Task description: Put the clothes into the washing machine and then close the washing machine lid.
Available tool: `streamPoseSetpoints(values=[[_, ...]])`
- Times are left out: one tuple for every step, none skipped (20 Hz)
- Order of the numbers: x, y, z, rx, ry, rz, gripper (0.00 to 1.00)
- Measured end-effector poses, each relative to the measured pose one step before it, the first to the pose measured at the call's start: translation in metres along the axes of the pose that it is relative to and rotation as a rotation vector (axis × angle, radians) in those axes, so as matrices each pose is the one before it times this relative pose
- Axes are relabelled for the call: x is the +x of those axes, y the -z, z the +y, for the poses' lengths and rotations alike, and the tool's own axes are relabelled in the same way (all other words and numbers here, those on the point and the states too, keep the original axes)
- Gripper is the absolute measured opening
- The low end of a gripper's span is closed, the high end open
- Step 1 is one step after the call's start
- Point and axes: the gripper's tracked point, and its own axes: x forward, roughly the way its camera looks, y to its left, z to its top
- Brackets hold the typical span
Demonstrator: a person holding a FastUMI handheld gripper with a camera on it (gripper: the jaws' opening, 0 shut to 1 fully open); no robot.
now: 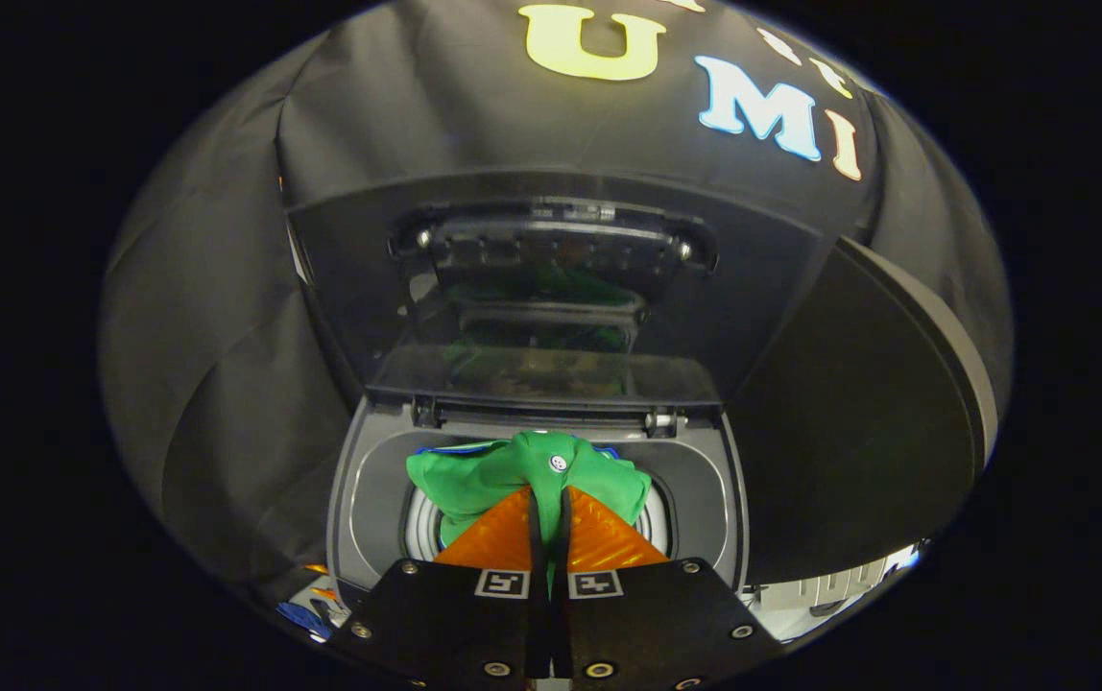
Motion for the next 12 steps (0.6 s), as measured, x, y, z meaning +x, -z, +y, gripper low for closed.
streamPoseSetpoints(values=[[0.00674,0.00522,-0.00103,-0.00299,0.00323,0.01280,0.01],[0.00599,0.00633,0.00019,-0.00336,0.00495,0.00970,0.01],[0.00538,0.00313,0.00108,-0.00003,-0.00412,0.00501,0.01],[0.00706,0.00246,0.00135,0.00179,-0.00741,0.00715,0.01],[0.00196,0.00429,0.00249,-0.00268,-0.00801,0.00990,0.01],[0.00127,0.00276,0.00151,-0.00433,-0.00641,0.01156,0.01],[0.00344,0.00162,0.00101,-0.00650,-0.00596,0.01250,0.01],[0.00893,0.00127,0.00011,-0.00537,-0.00475,0.00912,0.01],[0.00465,0.00090,0.00054,-0.00566,-0.00801,0.00946,0.01],[0.00223,0.00242,0.00070,-0.00277,-0.00469,0.00640,0.01],[0.00165,0.00129,-0.00055,0.00016,-0.00584,0.00649,0.01],[0.00043,0.00316,0.00140,0.00128,-0.00278,0.00538,0.01]])
